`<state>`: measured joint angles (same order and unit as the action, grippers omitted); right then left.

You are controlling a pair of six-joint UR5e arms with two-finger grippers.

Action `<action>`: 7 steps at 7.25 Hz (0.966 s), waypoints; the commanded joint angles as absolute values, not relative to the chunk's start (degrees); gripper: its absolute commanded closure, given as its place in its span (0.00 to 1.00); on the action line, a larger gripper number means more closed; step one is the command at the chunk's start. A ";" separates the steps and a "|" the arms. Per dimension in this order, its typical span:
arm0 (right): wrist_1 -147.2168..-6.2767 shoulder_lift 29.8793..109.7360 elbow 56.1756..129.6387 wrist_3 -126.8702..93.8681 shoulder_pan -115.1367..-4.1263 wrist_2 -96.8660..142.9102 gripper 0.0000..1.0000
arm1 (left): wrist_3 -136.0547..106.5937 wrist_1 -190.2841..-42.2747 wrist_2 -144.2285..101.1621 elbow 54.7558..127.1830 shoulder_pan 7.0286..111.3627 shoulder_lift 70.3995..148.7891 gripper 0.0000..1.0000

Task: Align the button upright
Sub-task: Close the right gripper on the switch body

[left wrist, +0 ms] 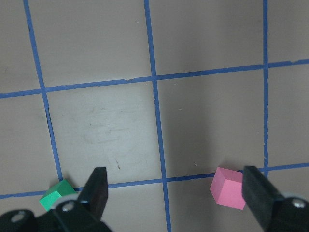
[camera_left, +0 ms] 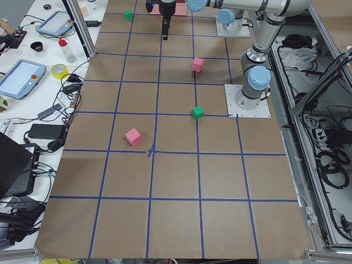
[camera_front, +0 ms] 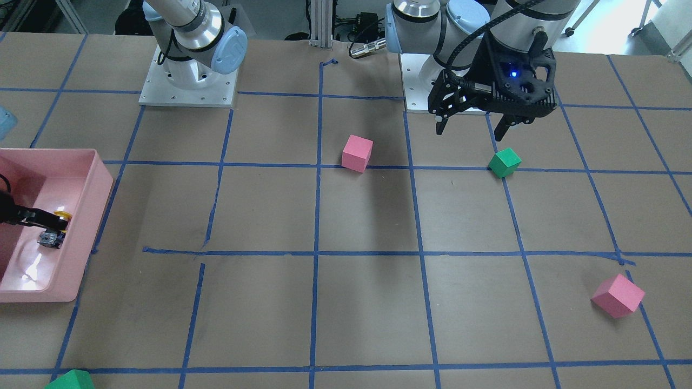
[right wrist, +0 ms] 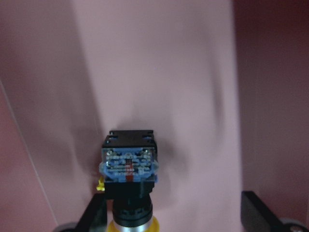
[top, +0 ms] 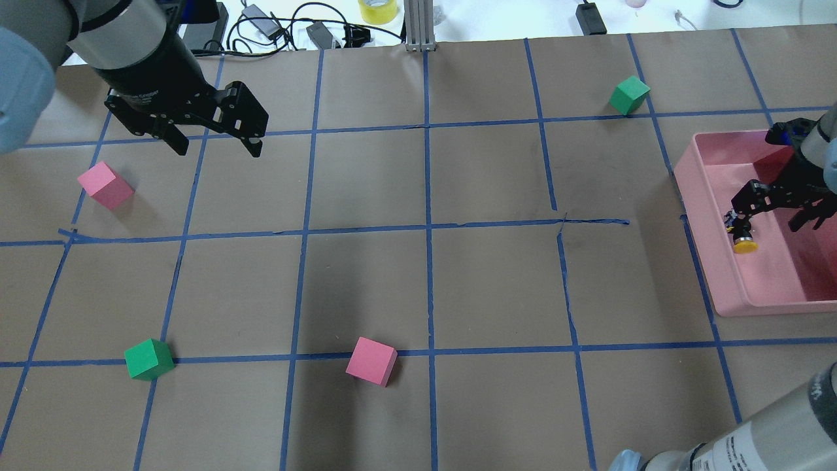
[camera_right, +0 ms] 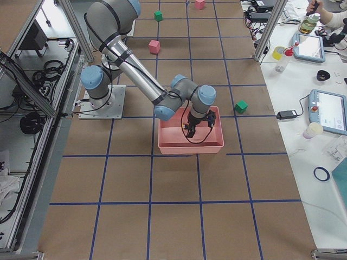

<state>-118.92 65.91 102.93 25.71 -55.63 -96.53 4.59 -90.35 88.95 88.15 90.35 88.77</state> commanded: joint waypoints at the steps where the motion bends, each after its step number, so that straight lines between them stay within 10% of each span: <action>1: -119.35 65.48 103.36 25.58 -55.63 -96.59 0.21 | 4.66 -90.35 88.95 88.15 90.35 88.77 0.00; 4: -118.83 65.57 103.36 25.40 -55.63 -96.68 1.00 | 4.57 -90.35 89.03 88.15 90.35 88.77 0.00; 7: -118.39 68.45 101.26 25.31 -55.55 -96.07 1.00 | 4.66 -90.26 88.95 88.15 90.35 88.77 0.00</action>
